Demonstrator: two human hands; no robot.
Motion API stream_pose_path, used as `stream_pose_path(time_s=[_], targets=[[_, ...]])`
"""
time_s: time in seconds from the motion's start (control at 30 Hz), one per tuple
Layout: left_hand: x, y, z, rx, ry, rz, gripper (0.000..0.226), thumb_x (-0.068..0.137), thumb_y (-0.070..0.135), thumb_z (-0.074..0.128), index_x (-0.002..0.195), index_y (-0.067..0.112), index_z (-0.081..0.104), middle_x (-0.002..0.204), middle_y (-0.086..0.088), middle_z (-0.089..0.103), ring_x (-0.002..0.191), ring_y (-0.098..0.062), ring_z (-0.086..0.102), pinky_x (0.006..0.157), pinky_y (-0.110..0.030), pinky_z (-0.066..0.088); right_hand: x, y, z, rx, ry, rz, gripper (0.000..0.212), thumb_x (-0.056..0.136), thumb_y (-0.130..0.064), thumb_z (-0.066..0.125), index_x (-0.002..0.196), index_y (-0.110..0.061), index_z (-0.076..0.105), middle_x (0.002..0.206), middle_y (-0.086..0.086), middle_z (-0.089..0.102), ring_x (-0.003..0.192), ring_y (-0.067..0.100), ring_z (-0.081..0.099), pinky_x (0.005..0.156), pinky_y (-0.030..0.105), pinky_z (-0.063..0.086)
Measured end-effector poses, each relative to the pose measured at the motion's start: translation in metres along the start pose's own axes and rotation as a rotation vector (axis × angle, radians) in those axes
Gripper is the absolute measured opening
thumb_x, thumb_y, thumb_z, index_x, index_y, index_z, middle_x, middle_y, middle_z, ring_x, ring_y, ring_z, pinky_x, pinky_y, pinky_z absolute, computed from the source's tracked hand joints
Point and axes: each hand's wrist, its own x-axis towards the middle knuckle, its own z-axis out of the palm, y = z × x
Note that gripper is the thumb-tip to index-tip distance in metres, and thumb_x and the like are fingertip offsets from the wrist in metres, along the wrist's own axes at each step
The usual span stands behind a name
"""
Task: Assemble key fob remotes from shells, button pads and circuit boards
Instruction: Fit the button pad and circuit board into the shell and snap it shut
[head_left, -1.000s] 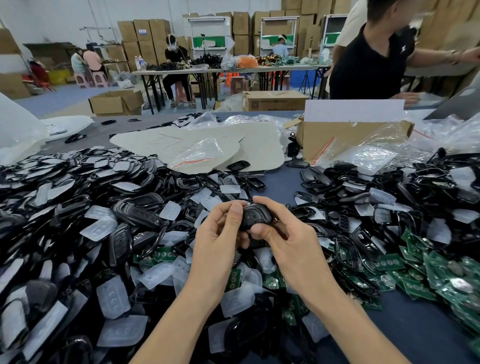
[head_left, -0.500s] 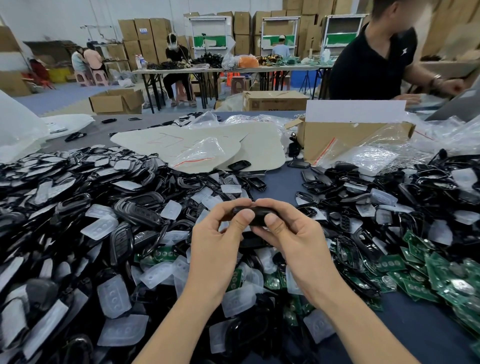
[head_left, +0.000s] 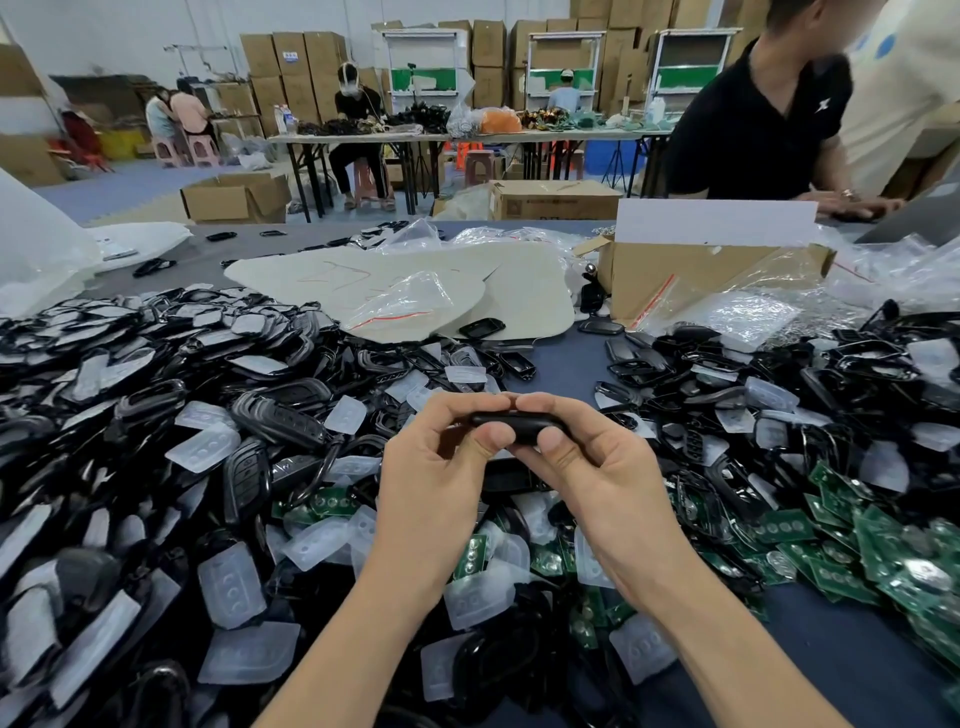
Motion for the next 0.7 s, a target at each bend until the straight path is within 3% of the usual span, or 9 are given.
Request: stream_pose_path(time_s=[0.3,0.57,0.7], targets=[[-0.0023,0.0002,0.0028,0.019,-0.004,0.027,0.020,0.090,-0.004,0.065,0.096,0.015,0.070,0.097,0.000,0.075,0.097,-0.014,0.069,0.086,-0.023,0.053,-0.0006,0.0001,-0.0009,-0.023,-0.019,-0.023,0.038,0.101,0.007,0.048,0.101,-0.021,0.074,0.117,0.000,0.075,0.116,0.018,0.068,0.096,0.025,0.054],[-0.0008,-0.0005,0.0011,-0.017,-0.034,0.018,0.012,0.091,0.018,0.067,0.102,0.016,0.071,0.099,0.000,0.074,0.096,-0.012,0.069,0.081,-0.018,0.052,-0.0006,-0.0014,-0.0022,-0.100,-0.028,-0.049,0.045,0.101,0.000,0.051,0.101,-0.036,0.077,0.115,-0.003,0.075,0.113,0.017,0.069,0.093,0.021,0.053],[-0.0009,-0.0024,0.0020,-0.003,-0.051,0.012,0.012,0.094,0.017,0.065,0.105,0.018,0.070,0.102,0.004,0.074,0.098,-0.009,0.068,0.082,-0.016,0.051,-0.0004,-0.0025,-0.0033,-0.183,-0.024,-0.071,0.046,0.101,0.000,0.053,0.102,-0.040,0.076,0.114,-0.009,0.075,0.112,0.013,0.069,0.094,0.020,0.053]])
